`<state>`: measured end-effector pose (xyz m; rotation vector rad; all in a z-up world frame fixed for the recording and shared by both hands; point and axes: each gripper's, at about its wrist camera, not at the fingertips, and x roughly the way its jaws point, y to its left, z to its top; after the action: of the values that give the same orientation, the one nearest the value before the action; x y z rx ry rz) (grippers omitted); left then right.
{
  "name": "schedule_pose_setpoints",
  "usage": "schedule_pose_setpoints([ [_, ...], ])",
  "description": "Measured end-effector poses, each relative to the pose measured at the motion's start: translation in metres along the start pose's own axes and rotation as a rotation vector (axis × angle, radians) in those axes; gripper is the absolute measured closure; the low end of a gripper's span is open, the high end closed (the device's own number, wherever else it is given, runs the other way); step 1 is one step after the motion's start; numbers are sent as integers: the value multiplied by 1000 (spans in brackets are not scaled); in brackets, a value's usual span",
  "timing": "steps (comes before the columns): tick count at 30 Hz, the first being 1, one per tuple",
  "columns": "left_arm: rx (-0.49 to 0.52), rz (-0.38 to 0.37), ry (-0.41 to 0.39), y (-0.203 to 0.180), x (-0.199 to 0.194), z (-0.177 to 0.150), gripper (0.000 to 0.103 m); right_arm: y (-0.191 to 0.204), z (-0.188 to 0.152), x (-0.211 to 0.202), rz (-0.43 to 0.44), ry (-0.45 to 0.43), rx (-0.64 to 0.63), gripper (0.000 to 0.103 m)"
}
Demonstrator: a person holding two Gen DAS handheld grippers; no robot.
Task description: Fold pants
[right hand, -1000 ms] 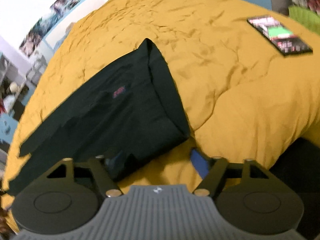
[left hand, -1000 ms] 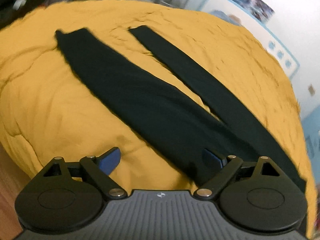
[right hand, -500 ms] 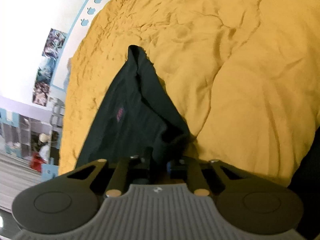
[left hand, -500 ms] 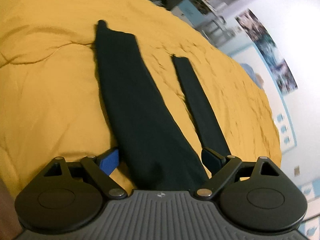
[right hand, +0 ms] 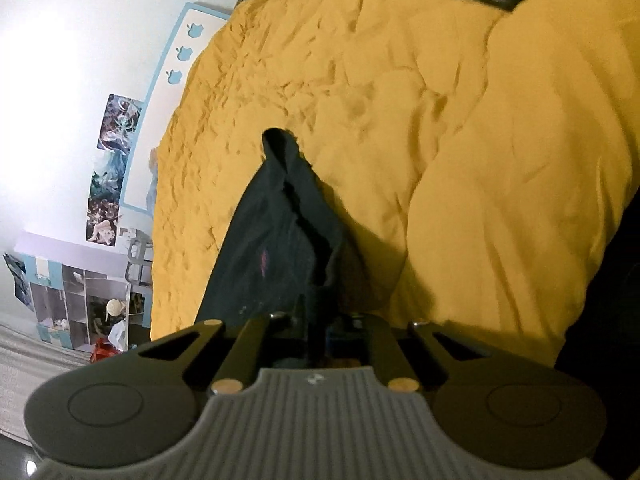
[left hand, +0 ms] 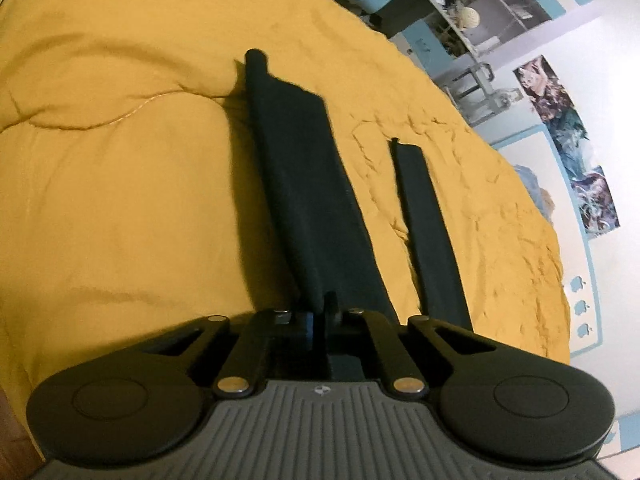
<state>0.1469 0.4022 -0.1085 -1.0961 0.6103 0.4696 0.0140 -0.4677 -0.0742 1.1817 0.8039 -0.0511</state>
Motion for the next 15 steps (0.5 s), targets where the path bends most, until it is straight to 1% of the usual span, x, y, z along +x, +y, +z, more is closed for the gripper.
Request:
schedule_pose_setpoints([
  [4,13,-33,-3,-1,-8,-2,101,-2,8,-9,-4,-5,7,102],
  [6,20,-49,-7,-5,-10,1,101,0,10,-9,2,19,-7,102],
  [7,27,-45,-13,-7,-9,4,101,2,10,-8,0,32,-21,102],
  [8,31,-27,-19,-9,-6,8,98,6,9,-7,-9,41,-37,102],
  [10,-1,4,-5,-6,5,20,98,11,8,-5,-19,57,-57,102],
  [13,-59,25,24,2,20,30,91,15,9,-4,-25,71,-52,102],
  [15,-83,37,6,7,25,37,91,14,10,-3,-35,86,-35,101],
])
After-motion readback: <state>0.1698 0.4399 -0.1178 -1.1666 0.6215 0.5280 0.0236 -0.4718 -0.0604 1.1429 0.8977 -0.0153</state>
